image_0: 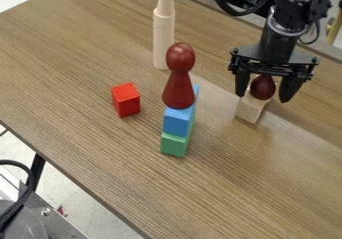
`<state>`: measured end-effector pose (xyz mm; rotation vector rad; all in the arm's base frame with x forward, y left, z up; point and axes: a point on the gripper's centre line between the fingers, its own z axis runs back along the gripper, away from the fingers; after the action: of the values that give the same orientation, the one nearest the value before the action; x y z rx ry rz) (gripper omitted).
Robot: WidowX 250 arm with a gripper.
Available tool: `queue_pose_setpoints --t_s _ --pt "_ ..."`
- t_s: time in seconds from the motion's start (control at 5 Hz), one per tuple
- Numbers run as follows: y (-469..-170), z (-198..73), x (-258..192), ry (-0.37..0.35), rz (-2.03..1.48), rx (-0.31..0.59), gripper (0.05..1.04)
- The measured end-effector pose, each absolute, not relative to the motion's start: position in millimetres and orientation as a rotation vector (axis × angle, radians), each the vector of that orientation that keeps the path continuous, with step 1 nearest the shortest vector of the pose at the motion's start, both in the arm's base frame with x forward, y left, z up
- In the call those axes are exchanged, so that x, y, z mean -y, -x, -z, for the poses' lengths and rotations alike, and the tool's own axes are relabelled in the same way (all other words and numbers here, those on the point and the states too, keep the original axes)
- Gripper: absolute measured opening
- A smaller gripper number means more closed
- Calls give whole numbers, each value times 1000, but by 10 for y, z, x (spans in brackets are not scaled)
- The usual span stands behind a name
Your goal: Move the red hexagon to the right side of the table
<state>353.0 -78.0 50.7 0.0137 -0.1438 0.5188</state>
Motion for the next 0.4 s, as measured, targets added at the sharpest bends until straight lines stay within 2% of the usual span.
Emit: queue_pose_setpoints --t_s 0.4 --pt "-3471 -530 757 -33 -524 106 1000"
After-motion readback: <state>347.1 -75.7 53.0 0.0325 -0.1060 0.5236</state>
